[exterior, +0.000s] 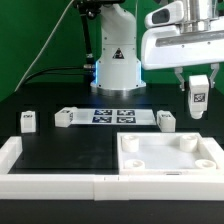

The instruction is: Assemble one leg

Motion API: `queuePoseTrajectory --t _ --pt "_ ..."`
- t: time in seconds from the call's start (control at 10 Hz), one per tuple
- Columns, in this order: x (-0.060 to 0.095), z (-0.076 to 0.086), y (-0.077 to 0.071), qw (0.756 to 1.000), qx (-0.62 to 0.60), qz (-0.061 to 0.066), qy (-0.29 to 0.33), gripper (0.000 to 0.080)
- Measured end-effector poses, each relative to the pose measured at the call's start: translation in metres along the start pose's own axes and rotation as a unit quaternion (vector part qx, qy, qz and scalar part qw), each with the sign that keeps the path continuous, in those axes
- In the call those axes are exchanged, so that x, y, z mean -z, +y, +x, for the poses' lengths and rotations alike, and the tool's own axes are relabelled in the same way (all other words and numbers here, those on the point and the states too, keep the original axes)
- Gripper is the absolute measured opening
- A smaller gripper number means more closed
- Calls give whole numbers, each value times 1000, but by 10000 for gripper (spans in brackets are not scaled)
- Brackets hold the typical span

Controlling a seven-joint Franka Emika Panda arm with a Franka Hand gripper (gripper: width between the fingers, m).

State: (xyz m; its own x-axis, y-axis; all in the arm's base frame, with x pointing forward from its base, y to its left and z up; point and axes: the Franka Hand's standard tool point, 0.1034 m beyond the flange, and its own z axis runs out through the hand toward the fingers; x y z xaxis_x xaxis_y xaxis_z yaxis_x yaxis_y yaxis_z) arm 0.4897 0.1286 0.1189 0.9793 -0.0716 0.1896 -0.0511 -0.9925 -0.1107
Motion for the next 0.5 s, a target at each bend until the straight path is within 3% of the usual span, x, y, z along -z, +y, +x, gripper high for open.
queuePoseTrajectory --t 0.2,0.5 --pt "0 17 0 1000 13 -1 1 290" --pt "-1 14 -1 1000 13 1 10 290"
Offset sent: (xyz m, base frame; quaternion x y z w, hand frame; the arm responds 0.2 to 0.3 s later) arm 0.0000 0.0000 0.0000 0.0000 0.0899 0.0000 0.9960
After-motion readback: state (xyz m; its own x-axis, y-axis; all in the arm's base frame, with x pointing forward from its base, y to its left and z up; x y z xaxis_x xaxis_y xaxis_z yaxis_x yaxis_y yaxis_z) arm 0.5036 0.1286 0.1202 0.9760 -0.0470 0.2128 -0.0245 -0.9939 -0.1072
